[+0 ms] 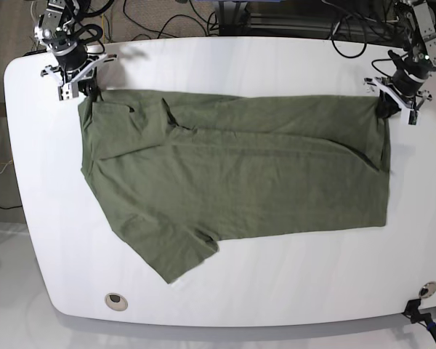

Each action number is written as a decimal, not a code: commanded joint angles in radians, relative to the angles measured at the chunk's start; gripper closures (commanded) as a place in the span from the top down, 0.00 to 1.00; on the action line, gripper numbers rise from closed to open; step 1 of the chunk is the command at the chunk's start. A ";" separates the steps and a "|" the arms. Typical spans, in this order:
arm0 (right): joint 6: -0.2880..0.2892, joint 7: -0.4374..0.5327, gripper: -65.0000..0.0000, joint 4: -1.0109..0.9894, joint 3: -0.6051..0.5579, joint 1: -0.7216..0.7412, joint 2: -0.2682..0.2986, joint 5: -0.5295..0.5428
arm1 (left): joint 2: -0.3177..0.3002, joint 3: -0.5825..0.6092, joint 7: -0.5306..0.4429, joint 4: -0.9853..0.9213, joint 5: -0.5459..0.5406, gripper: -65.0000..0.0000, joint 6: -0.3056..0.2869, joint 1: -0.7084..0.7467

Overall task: Fold the T-shirt properly
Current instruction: 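Drag the folded shirt with both grippers back toward the robot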

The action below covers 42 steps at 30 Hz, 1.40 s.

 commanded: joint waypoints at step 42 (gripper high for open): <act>0.001 -0.001 0.39 0.223 0.006 -0.194 -0.009 0.001 | -0.057 -0.187 0.100 0.270 -0.002 0.53 -0.007 0.183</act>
